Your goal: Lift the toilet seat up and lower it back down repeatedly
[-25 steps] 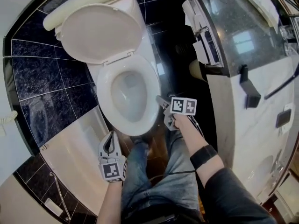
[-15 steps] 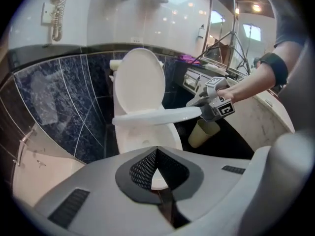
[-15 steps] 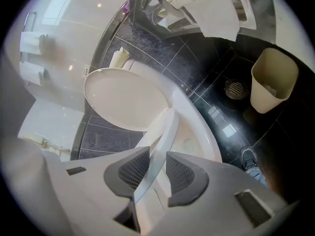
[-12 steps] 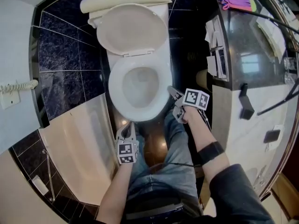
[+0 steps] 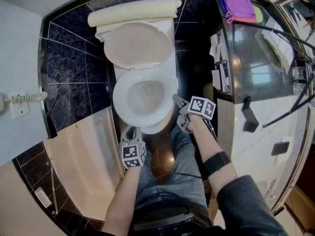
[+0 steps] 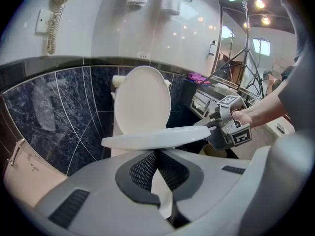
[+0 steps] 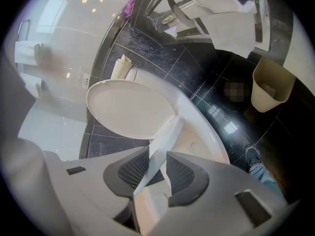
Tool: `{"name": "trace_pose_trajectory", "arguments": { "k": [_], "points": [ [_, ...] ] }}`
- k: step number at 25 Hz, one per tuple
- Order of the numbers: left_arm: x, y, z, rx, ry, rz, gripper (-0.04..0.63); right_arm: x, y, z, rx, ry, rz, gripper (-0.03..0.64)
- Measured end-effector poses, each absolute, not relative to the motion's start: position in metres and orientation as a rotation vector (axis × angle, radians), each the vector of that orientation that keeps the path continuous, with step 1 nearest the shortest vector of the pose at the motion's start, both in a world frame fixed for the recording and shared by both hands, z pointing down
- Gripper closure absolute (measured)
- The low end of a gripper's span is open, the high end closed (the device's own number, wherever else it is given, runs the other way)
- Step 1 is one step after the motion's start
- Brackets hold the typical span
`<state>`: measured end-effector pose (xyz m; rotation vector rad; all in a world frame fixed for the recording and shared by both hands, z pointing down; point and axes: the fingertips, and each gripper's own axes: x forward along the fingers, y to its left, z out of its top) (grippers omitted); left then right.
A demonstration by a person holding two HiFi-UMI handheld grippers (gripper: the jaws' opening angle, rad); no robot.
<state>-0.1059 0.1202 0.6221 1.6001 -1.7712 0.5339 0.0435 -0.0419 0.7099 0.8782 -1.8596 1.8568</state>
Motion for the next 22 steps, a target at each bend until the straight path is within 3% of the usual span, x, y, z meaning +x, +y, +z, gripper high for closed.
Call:
{"name": "trace_pose_trajectory", "arguments": {
  "k": [2,10,22],
  "points": [
    [-0.11,0.106,0.61,1.606,-1.783,0.516,0.595,0.041,-0.05,0.699,0.876,-1.878,1.855,0.482],
    [-0.143,0.037,0.573,1.634,-1.907,0.476,0.595,0.046,-0.069,0.633,0.828,-2.064,1.587,0.603],
    [-0.197,-0.098,0.533,1.767,-2.022,0.591,0.595,0.041,-0.08,0.568,0.673,-2.316,1.093,0.602]
  ]
}}
